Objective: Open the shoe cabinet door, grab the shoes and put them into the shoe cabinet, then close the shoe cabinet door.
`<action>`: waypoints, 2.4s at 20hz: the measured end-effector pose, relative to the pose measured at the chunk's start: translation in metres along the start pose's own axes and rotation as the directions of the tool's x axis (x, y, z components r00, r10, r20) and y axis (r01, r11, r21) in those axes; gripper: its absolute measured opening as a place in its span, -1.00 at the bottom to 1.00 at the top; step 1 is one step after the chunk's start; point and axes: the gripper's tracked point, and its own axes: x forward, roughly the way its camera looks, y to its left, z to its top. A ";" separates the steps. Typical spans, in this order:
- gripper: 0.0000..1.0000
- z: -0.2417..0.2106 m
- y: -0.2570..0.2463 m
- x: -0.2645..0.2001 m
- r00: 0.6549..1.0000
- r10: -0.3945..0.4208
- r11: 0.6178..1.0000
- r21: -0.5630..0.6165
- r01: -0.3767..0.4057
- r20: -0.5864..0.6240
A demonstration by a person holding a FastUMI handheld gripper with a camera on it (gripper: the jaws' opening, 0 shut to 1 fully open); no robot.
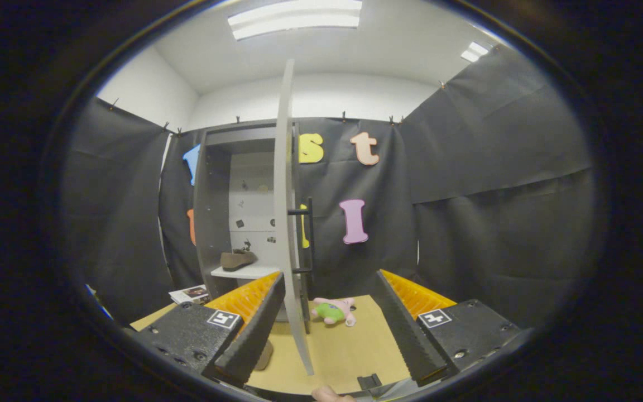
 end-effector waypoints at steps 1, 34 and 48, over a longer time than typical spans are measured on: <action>1.00 0.000 0.013 -0.005 1.000 0.010 1.000 -0.001 -0.010 0.013; 1.00 -0.284 0.276 0.152 0.972 0.208 0.972 -0.086 -0.217 -0.107; 1.00 -0.461 0.253 0.199 0.874 0.144 0.976 -0.078 -0.202 -0.465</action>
